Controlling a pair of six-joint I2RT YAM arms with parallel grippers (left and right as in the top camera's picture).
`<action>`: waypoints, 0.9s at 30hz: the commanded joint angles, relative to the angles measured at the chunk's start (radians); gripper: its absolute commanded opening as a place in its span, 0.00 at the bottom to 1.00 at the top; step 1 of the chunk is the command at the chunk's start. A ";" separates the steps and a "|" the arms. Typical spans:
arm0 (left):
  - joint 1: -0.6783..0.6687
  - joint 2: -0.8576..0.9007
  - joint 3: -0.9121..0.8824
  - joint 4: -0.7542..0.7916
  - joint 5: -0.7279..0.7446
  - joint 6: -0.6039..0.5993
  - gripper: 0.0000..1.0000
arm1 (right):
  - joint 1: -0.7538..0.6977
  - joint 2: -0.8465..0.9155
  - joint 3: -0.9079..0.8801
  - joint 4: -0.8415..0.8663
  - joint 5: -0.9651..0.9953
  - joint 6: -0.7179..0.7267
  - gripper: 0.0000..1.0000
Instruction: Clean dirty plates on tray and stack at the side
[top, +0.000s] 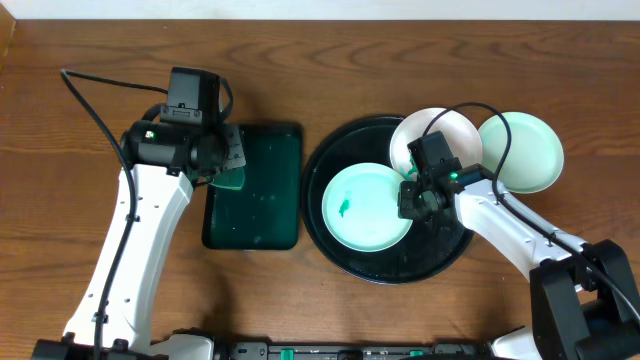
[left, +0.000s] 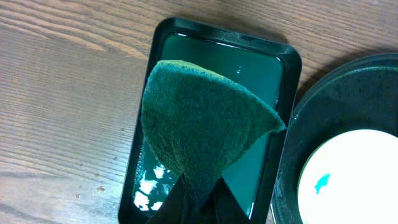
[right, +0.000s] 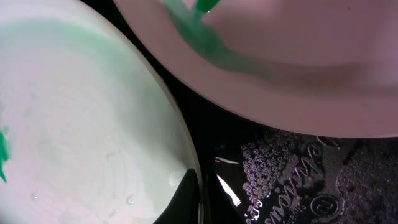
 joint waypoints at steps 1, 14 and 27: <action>-0.003 -0.003 -0.005 0.000 -0.006 0.002 0.07 | 0.002 -0.014 -0.003 0.005 0.015 0.020 0.01; -0.003 -0.003 -0.005 0.006 -0.006 0.002 0.07 | 0.067 -0.013 -0.030 0.048 -0.009 0.002 0.01; -0.024 -0.003 -0.005 0.018 -0.063 0.003 0.07 | 0.071 -0.013 -0.031 0.066 0.002 -0.059 0.01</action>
